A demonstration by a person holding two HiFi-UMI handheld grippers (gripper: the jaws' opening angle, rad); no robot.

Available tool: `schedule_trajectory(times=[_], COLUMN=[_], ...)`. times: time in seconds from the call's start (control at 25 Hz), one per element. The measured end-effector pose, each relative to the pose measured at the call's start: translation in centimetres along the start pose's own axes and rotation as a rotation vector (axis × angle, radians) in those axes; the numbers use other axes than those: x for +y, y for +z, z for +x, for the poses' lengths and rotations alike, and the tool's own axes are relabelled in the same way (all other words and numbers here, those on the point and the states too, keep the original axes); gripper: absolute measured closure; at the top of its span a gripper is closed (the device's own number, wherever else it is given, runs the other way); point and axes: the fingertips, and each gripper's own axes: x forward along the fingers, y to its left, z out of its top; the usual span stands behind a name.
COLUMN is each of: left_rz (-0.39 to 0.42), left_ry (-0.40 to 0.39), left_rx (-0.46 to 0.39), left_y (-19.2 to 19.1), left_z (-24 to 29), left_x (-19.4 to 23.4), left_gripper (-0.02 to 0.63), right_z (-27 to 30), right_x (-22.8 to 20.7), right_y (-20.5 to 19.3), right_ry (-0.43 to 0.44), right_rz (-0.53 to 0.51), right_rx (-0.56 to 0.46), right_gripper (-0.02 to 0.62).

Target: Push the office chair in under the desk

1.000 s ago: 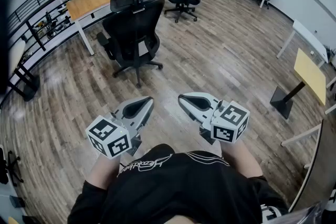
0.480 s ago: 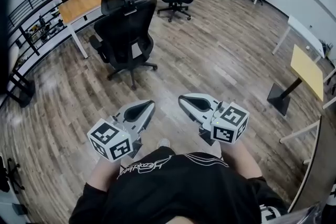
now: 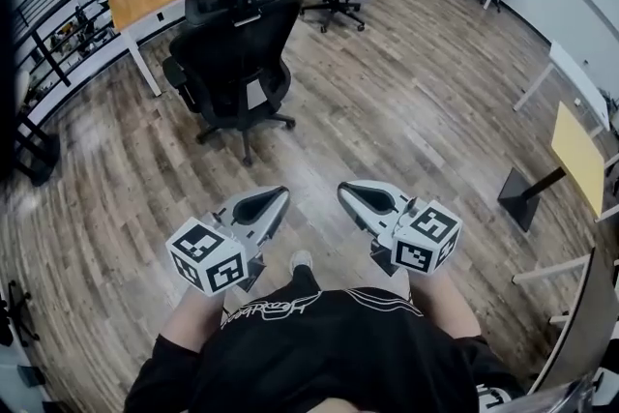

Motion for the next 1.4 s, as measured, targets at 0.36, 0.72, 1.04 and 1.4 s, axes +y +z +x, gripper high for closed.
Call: schedule_trajectory(times=[0.36, 0.72, 1.04, 1.4], left_rz=[-0.024, -0.013, 0.043, 0.039], left_ry=[0.041, 0.053, 0.136, 0.337], left_rx=[0.002, -0.011, -0.008, -0.021], left_y=[3.7, 7.1, 8.8, 11.9], left_z=[7.5, 11.8, 14.8, 19.4], left_x=[14.7, 22.9, 27.2, 34.9], left_gripper=[0.598, 0.598, 0.598, 0.597], right_z=[10.7, 15.9, 19.1, 24.8], right_x=[-12.1, -19.5, -25.4, -35.2], right_y=[3.1, 7.1, 9.7, 13.2], right_ry=[-0.005, -0.049, 0.001, 0.134], right_rz=[0.009, -0.060, -0.080, -0.145], right_rx=[0.075, 0.090, 0.064, 0.088], right_gripper=[0.555, 0.555, 0.555, 0.555])
